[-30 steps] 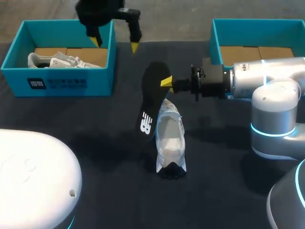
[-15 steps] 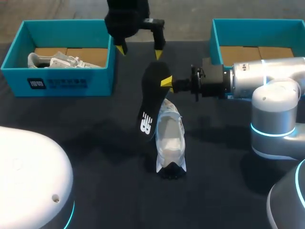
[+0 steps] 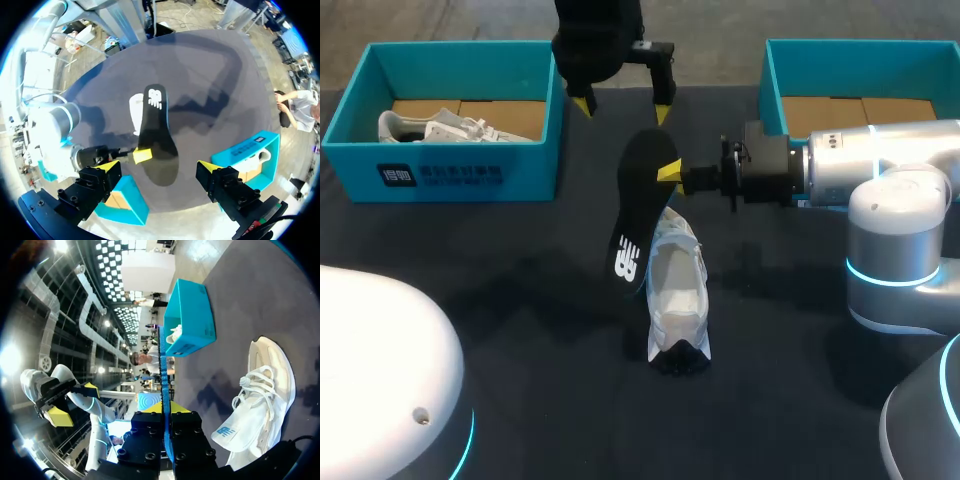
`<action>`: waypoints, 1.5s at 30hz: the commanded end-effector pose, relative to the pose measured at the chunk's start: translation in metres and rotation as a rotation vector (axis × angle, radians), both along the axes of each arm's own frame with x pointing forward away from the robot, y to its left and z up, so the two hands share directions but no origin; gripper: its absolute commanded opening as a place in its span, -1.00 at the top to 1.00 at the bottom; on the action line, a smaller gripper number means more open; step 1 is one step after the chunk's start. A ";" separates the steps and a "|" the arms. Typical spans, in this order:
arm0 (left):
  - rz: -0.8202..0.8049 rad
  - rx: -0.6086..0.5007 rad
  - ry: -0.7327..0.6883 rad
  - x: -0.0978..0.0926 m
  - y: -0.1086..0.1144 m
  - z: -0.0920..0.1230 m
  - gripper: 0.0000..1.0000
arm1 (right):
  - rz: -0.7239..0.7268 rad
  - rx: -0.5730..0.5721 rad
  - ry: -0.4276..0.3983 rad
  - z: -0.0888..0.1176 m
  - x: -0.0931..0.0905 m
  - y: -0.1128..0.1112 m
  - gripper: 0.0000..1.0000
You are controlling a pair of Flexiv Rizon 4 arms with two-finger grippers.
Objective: Take the shoe out of the shoebox, open the shoe tongue, remove and reinsert the insole, then place the shoe into the shoebox
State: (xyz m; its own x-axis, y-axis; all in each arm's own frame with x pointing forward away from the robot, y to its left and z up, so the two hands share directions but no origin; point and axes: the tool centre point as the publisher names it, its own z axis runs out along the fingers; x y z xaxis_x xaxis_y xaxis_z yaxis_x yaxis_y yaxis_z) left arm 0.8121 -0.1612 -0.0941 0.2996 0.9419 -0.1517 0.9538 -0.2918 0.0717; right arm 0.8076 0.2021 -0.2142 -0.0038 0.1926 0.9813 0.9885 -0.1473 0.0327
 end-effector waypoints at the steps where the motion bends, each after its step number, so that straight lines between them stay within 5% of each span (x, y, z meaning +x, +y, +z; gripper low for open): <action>1: 0.010 -0.192 -0.010 -0.006 0.038 -0.010 -1.00 | -0.002 -0.003 0.000 0.000 0.000 0.002 1.00; 18: 0.089 -0.549 0.024 0.006 0.089 -0.022 -1.00 | -0.002 -0.003 0.000 0.000 0.000 0.002 1.00; 38: 0.089 -0.549 0.024 0.006 0.089 -0.022 -1.00 | -0.002 -0.003 0.000 0.000 0.000 0.002 1.00; 45: 0.075 -0.688 0.033 0.012 0.098 -0.041 -1.00 | -0.002 -0.003 0.000 0.000 0.000 0.002 1.00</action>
